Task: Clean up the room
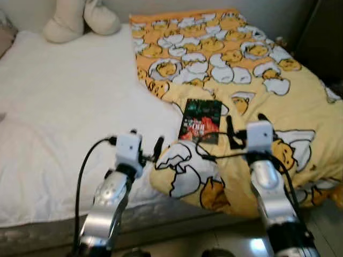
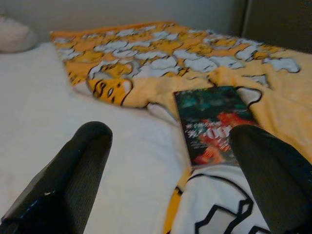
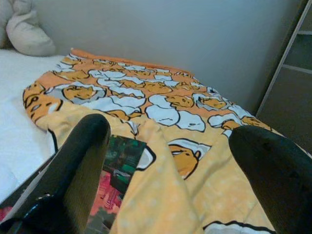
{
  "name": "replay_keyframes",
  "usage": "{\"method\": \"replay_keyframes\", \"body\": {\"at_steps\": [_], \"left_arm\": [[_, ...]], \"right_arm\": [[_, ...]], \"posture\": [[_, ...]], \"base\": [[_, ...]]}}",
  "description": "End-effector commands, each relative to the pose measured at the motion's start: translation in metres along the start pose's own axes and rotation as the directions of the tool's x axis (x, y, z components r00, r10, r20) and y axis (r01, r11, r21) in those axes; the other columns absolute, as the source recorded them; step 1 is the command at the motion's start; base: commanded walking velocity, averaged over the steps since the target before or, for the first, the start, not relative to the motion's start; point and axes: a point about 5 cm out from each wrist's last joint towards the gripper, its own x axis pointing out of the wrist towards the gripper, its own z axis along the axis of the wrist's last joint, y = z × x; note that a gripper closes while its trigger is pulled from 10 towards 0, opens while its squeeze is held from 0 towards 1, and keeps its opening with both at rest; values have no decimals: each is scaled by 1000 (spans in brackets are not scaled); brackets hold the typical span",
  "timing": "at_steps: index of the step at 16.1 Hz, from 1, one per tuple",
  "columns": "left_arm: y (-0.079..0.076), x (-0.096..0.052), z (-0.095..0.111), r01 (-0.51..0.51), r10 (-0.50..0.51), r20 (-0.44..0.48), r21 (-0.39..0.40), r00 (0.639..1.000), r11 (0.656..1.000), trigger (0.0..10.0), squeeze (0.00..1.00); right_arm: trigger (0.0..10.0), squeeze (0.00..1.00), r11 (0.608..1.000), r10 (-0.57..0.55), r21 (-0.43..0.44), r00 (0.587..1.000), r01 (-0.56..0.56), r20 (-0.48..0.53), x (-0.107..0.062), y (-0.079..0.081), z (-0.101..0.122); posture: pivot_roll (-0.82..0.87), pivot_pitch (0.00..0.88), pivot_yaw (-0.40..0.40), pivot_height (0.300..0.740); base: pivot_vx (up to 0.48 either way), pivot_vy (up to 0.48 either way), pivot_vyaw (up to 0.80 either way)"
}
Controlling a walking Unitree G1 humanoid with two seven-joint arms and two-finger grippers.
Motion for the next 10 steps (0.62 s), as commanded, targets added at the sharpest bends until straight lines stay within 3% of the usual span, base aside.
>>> {"method": "replay_keyframes", "body": {"at_steps": [1, 2, 4, 9, 10], "left_arm": [[1, 2, -3, 13, -13, -10, -1, 1000, 1000, 10000, 0], [1, 3, -5, 25, -25, -10, 13, 1000, 1000, 10000, 0], [1, 7, -9, 18, -17, -38, 32, 999, 999, 10000, 0], [1, 15, -7, -12, 13, -18, 57, 1000, 998, 10000, 0], [9, 19, -8, -106, 105, -28, -16, 994, 994, 10000, 0]], "right_arm": [[10000, 0, 1000, 2, 18, 1000, -2, -14, -1, 1, 1], [10000, 0, 1000, 7, 25, 1000, -7, -24, -5, 3, 0], [10000, 0, 999, 8, 33, 999, -7, -48, -10, 4, -6], [10000, 0, 1000, -12, 27, 998, 13, -62, -6, 1, -6], [10000, 0, 998, -21, 65, 999, 24, -41, -8, 0, -3]], "posture": [[-138, 0, 87, 740], [-143, 0, 90, 740], [-146, 0, 94, 740], [-149, 0, 117, 740], [-150, 0, 117, 740]], "base": [[0, 480, -712], [0, 480, -656], [0, 0, -650], [0, 0, -632], [0, 0, -613]]}}
